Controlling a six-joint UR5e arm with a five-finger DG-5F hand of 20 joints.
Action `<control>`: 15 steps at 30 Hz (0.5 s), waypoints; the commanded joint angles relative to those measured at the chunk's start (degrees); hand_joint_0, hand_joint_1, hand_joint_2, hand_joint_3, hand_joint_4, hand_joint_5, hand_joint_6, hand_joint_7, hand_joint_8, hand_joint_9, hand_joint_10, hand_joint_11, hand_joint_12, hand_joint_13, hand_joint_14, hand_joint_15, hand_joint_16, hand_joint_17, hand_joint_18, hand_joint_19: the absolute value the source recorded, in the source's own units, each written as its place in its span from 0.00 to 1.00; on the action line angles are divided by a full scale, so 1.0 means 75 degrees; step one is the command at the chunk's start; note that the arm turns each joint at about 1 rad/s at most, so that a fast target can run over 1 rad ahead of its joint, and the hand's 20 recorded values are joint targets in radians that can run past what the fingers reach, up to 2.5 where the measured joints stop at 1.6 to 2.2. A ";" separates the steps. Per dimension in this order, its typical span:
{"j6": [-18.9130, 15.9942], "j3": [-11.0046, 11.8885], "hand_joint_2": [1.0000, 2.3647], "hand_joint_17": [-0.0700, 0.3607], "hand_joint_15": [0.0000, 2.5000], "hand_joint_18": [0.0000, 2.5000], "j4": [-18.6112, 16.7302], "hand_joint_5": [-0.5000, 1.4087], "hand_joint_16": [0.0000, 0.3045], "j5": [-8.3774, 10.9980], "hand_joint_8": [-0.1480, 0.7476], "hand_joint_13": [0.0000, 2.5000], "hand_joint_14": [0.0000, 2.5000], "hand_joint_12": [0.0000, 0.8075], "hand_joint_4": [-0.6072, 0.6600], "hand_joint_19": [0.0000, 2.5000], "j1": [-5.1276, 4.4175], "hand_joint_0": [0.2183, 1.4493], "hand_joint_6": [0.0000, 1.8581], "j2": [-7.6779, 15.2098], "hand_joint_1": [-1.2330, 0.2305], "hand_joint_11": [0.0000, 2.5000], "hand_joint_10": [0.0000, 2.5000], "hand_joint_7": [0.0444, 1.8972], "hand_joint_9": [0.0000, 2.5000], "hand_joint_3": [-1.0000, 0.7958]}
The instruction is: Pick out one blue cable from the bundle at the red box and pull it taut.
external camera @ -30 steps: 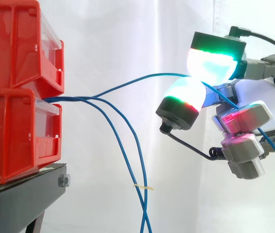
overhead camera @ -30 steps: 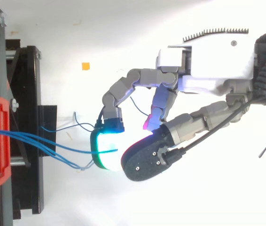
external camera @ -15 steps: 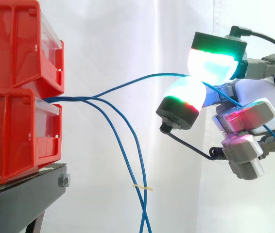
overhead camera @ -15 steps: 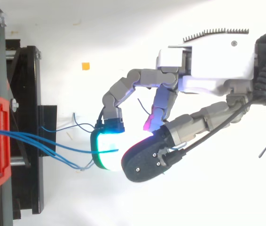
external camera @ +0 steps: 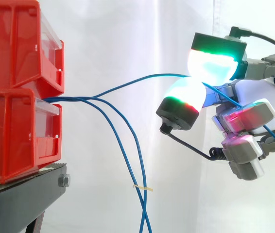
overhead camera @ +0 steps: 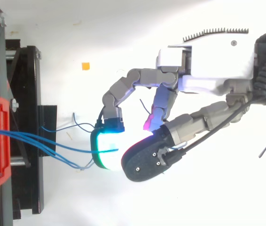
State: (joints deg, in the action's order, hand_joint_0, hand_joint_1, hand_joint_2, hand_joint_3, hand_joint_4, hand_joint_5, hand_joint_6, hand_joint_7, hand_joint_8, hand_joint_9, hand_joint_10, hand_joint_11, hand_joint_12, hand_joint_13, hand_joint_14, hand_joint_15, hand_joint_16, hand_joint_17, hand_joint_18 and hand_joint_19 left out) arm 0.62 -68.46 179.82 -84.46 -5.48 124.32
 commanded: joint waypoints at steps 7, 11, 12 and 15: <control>0.0000 0.0010 0.01 0.42 0.24 0.39 0.0000 0.25 0.16 0.0000 0.49 0.44 0.01 0.41 0.41 0.26 0.0004 0.31 0.45 -0.0006 0.35 0.25 0.01 0.50 0.54 0.43; 0.0000 0.0010 0.01 0.41 0.24 0.39 0.0000 0.25 0.16 0.0000 0.50 0.44 0.01 0.41 0.41 0.26 0.0004 0.31 0.45 -0.0006 0.35 0.25 0.01 0.50 0.54 0.43; 0.0000 0.0010 0.01 0.41 0.24 0.39 0.0000 0.25 0.16 0.0000 0.50 0.44 0.01 0.41 0.41 0.26 0.0004 0.31 0.45 -0.0006 0.35 0.25 0.01 0.50 0.54 0.43; 0.0000 -0.0001 0.01 0.41 0.24 0.39 0.0000 0.25 0.16 0.0000 0.50 0.44 0.01 0.41 0.41 0.26 0.0004 0.31 0.45 -0.0006 0.35 0.25 0.01 0.50 0.54 0.43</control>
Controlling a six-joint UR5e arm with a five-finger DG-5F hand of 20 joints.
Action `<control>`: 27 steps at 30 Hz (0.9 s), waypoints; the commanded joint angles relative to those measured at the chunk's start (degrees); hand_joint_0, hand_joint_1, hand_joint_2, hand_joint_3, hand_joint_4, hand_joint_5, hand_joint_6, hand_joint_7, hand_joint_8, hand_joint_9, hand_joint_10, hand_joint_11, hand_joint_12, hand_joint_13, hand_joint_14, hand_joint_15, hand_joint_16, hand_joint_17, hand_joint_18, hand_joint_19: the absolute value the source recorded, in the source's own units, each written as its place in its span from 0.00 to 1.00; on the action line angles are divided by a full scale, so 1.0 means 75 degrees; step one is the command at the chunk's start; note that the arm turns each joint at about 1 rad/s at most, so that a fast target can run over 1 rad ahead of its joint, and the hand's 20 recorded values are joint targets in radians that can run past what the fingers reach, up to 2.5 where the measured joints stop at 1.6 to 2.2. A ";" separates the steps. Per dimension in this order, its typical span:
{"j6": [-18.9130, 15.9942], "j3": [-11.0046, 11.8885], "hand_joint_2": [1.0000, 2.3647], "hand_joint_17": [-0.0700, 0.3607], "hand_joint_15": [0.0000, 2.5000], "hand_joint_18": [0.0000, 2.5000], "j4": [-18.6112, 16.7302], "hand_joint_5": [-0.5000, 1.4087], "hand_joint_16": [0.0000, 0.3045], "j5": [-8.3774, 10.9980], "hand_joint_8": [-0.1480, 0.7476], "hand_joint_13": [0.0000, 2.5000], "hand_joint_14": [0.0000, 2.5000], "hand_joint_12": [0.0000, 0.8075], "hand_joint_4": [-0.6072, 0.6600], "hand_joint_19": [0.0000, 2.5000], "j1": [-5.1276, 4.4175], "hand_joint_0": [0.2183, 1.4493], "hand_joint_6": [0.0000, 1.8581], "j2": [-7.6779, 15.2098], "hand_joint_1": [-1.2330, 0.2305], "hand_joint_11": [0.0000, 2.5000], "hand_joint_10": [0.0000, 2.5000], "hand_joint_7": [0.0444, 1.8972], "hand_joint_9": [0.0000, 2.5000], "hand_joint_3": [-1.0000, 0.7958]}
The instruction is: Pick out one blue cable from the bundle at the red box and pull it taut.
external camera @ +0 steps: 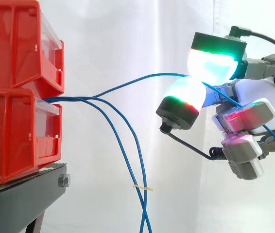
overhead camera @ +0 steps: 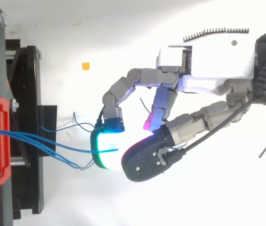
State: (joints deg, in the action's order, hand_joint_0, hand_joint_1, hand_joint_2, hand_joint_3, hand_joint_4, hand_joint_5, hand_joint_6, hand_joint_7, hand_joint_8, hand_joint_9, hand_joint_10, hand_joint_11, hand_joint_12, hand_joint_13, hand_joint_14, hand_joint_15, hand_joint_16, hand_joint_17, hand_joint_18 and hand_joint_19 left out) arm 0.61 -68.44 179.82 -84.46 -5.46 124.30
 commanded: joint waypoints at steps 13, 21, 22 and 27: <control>0.0000 -0.0003 0.01 0.41 0.24 0.40 0.0000 0.25 0.16 0.0000 0.50 0.44 0.01 0.41 0.41 0.26 0.0002 0.31 0.45 0.0009 0.35 0.25 0.01 0.50 0.54 0.43; 0.0000 -0.0003 0.01 0.41 0.24 0.39 0.0000 0.25 0.16 0.0000 0.50 0.44 0.01 0.41 0.41 0.26 0.0002 0.31 0.45 0.0009 0.35 0.25 0.01 0.50 0.54 0.43; 0.0000 -0.0003 0.01 0.42 0.24 0.40 0.0000 0.25 0.16 0.0000 0.50 0.44 0.01 0.41 0.41 0.26 0.0002 0.31 0.45 -0.0003 0.35 0.25 0.01 0.50 0.54 0.43; 0.0000 -0.0003 0.01 0.41 0.24 0.40 0.0000 0.25 0.16 0.0000 0.50 0.44 0.01 0.41 0.41 0.26 0.0002 0.31 0.45 -0.0003 0.35 0.25 0.01 0.50 0.54 0.43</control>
